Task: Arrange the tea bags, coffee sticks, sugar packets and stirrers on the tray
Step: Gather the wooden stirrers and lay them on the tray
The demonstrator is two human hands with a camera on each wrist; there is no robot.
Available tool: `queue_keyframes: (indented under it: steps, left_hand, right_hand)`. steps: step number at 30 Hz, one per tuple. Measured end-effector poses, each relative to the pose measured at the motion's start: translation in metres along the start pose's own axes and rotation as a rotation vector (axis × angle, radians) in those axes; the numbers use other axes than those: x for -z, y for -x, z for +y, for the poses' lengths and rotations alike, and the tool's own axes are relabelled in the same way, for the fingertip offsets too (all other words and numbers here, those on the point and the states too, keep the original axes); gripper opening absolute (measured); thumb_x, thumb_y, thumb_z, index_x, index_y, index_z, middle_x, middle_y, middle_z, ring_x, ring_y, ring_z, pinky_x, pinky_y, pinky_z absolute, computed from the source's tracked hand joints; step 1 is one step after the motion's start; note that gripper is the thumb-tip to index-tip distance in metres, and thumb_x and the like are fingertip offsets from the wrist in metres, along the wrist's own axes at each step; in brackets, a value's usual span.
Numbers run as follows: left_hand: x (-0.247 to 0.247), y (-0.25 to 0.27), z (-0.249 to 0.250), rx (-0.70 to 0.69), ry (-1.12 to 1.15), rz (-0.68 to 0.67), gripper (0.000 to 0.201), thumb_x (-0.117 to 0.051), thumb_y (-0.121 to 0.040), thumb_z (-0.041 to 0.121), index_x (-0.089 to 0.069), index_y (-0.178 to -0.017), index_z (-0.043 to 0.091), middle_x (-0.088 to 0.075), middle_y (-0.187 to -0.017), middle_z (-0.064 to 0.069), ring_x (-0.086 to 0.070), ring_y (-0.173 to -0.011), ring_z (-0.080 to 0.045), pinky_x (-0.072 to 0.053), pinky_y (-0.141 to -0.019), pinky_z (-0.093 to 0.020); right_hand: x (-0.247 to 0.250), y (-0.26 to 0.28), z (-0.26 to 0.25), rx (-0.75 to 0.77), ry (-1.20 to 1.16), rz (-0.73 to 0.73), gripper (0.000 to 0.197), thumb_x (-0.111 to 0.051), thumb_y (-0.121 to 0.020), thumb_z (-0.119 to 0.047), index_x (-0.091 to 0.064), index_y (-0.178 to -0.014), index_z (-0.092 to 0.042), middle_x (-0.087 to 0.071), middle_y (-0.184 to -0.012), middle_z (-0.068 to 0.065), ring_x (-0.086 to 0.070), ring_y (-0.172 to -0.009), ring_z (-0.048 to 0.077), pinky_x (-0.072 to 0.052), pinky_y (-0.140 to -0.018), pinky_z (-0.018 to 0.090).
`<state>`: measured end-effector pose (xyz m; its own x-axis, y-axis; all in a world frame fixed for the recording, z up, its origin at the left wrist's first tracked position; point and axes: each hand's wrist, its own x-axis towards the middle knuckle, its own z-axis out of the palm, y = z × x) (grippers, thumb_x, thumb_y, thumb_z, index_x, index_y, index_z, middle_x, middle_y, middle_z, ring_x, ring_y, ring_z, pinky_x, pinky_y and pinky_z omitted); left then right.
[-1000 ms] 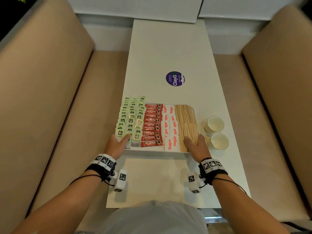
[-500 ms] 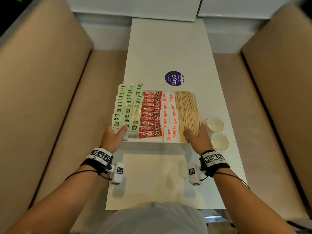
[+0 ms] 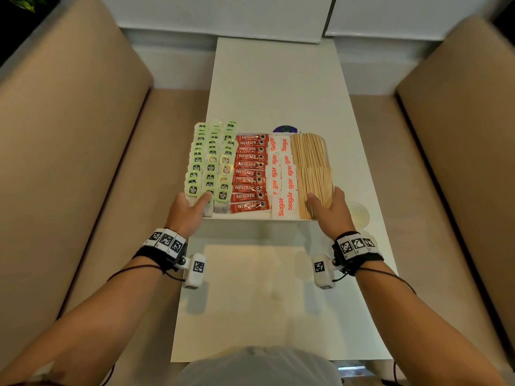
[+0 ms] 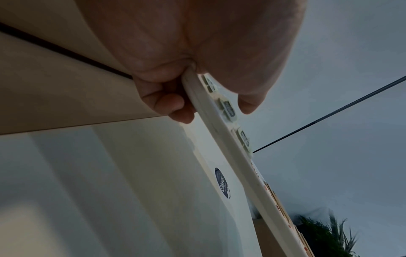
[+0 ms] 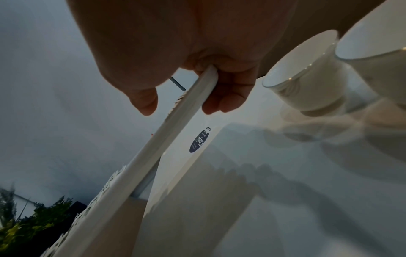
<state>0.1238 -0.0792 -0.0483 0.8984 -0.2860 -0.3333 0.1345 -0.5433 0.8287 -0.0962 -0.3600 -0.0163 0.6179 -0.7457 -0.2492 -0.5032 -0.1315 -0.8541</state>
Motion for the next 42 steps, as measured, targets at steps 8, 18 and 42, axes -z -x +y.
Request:
queue_keyframes:
  steps: [8, 18, 42]
  left_hand:
    - [-0.005, -0.025, 0.023, -0.001, -0.005, 0.015, 0.047, -0.066, -0.088, 0.053, -0.056, -0.116, 0.016, -0.067, -0.109, 0.005, -0.064, -0.098, -0.017, -0.047, -0.08, -0.033]
    - [-0.017, -0.066, 0.033, 0.013, -0.031, 0.016, 0.048, -0.067, -0.088, 0.052, -0.057, -0.115, 0.014, -0.068, -0.107, 0.003, -0.064, -0.097, -0.019, -0.049, -0.08, -0.033]
    - [-0.05, -0.126, 0.01, 0.131, -0.174, -0.057, 0.054, -0.067, -0.088, 0.054, -0.052, -0.116, 0.01, -0.064, -0.107, -0.002, -0.062, -0.096, -0.024, -0.046, -0.078, -0.034]
  right_hand:
    - [-0.003, -0.035, -0.008, -0.003, -0.008, 0.002, 0.048, -0.063, -0.095, -0.046, -0.04, -0.132, -0.024, -0.06, -0.124, -0.003, -0.064, -0.109, 0.018, -0.056, -0.086, 0.035]
    - [-0.011, -0.072, -0.015, -0.03, 0.015, -0.014, 0.043, -0.062, -0.096, -0.046, -0.039, -0.127, -0.027, -0.06, -0.122, -0.003, -0.063, -0.104, 0.017, -0.049, -0.074, 0.023]
    - [-0.054, -0.147, 0.029, -0.167, 0.152, -0.058, 0.06, -0.066, -0.093, -0.046, -0.038, -0.135, -0.013, -0.052, -0.121, 0.001, -0.056, -0.105, 0.021, -0.047, -0.082, 0.033]
